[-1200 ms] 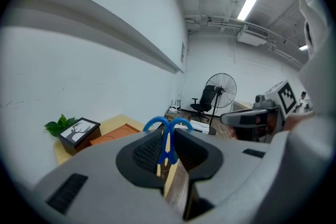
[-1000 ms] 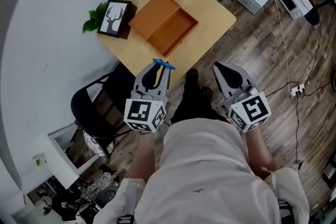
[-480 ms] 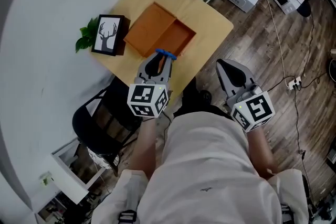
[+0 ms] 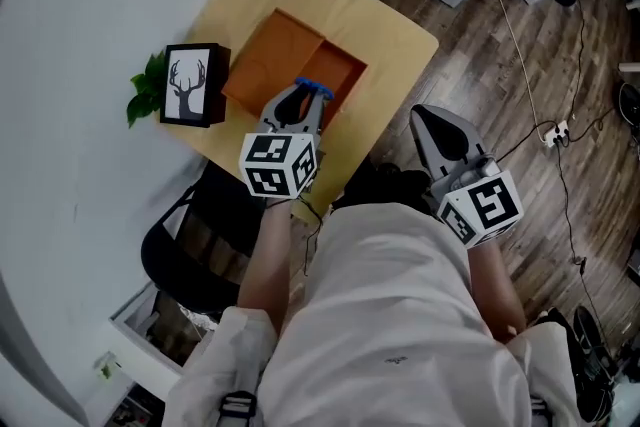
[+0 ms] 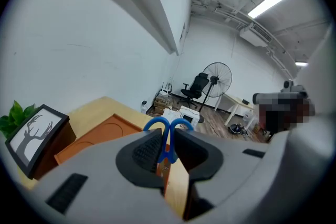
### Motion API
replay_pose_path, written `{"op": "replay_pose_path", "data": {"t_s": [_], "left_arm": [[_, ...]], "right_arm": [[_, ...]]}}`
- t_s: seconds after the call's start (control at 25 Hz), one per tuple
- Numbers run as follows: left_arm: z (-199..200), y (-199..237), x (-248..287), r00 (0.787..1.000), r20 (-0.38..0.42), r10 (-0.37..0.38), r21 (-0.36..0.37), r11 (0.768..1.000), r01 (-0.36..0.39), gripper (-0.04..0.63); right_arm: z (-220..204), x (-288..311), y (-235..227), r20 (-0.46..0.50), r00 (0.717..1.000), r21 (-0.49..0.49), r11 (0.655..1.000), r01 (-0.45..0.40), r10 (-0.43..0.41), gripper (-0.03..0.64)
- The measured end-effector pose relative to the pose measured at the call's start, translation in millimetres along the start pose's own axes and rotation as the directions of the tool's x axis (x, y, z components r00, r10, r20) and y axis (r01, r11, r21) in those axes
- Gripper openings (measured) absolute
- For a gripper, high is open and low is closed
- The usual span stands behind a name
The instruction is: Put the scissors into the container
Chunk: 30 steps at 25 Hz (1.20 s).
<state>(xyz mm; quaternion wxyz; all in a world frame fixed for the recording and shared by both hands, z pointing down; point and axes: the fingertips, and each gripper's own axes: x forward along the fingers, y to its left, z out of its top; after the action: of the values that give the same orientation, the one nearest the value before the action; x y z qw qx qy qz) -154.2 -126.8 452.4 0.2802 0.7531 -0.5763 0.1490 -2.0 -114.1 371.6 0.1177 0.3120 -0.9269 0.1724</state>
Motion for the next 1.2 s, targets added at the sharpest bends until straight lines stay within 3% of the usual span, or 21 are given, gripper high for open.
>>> {"op": "replay_pose_path", "data": {"t_s": [0.28, 0.6, 1.2], "left_arm": [[-14.2, 6.0, 27.7, 0.996, -0.076, -0.041, 0.026, 0.999, 0.043, 0.075], [-43.3, 19.0, 58.7, 0.985, -0.168, -0.021, 0.046, 0.999, 0.029, 0.075], [-69.8, 35.3, 100.9, 0.977, -0.214, -0.026, 0.025, 0.999, 0.032, 0.075]], "right_arm": [[-3.4, 14.6, 1.6, -0.018, 0.999, 0.004, 1.0, 0.026, -0.026, -0.002], [-20.8, 21.4, -8.2, -0.063, 0.998, 0.047, 0.998, 0.034, -0.03, -0.002], [-32.6, 33.0, -31.3, -0.118, 0.991, 0.069, 0.995, 0.069, -0.061, -0.002]]}}
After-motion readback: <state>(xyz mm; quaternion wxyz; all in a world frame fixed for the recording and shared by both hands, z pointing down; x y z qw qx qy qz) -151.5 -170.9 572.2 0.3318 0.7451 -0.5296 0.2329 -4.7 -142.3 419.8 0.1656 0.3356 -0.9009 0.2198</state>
